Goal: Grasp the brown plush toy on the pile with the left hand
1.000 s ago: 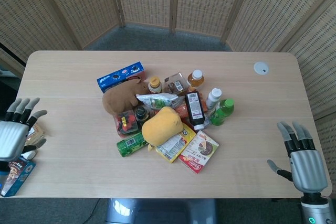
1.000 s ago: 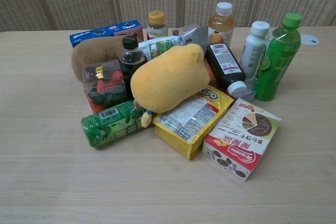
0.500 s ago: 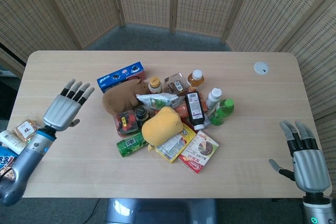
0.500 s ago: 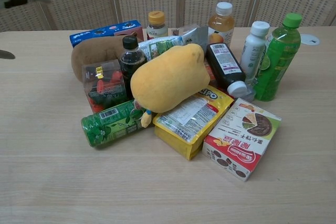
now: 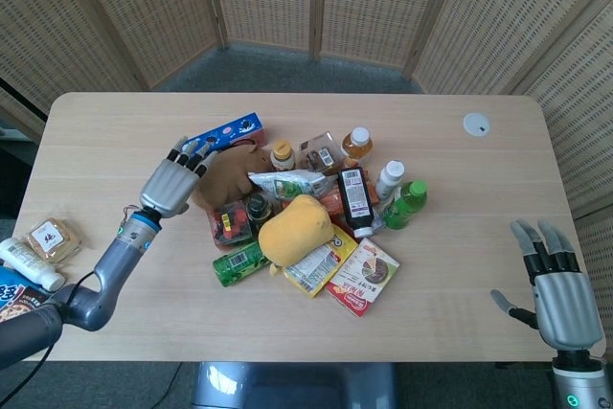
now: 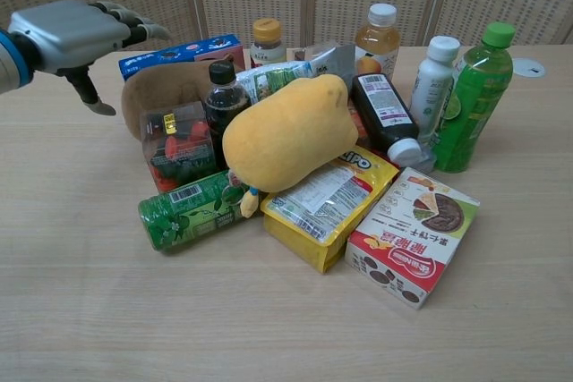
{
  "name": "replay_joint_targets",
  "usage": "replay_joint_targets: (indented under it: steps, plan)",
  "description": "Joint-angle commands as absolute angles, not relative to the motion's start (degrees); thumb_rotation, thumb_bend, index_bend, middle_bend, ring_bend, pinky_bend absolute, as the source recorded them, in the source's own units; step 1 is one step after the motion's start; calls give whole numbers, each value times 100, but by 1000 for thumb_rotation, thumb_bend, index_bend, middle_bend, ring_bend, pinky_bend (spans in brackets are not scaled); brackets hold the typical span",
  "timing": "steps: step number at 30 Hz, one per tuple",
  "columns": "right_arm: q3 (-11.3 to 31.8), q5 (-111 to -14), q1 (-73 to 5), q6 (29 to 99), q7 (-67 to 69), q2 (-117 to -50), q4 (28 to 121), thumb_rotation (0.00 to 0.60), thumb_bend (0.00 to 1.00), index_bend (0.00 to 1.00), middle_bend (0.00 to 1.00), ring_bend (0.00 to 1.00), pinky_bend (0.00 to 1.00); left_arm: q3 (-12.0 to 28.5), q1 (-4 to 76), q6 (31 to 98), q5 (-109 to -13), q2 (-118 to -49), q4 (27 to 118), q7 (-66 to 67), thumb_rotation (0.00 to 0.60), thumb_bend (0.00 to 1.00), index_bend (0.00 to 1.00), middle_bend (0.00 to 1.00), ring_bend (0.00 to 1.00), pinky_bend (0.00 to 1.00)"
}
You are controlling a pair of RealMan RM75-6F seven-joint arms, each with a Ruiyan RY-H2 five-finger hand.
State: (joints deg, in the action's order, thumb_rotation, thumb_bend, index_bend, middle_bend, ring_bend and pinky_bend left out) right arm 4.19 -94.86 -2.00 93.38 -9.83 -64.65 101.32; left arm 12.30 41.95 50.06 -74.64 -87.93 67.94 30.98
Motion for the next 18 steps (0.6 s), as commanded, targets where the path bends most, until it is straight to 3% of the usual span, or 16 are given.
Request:
replay_joint_targets:
  steps: [1, 12, 15, 18]
  plan:
    - [427, -9467, -198, 9337, -968, -6458, 10132, 600, 0, 0, 0, 0, 0, 1152, 4303, 4876, -7298, -9001, 6625, 3220, 600, 0, 0, 0, 0, 0]
    - [449, -9501, -180, 9413, -885, -6411, 10192, 600, 0, 0, 0, 0, 0, 794, 4397, 5201, -7515, -9737, 5686, 3360, 600, 0, 22, 0, 0, 7]
    - [438, -9546, -173, 9436, -897, -6405, 10215, 600, 0, 0, 0, 0, 0, 704, 4401, 5399, -7665, -9982, 5288, 3401, 600, 0, 180, 13, 38, 205]
    - [423, -9594, -168, 9452, -879, -6393, 10210, 600, 0, 0, 0, 0, 0, 608, 4409, 5611, -7868, -10200, 4872, 3318, 600, 0, 407, 217, 264, 488]
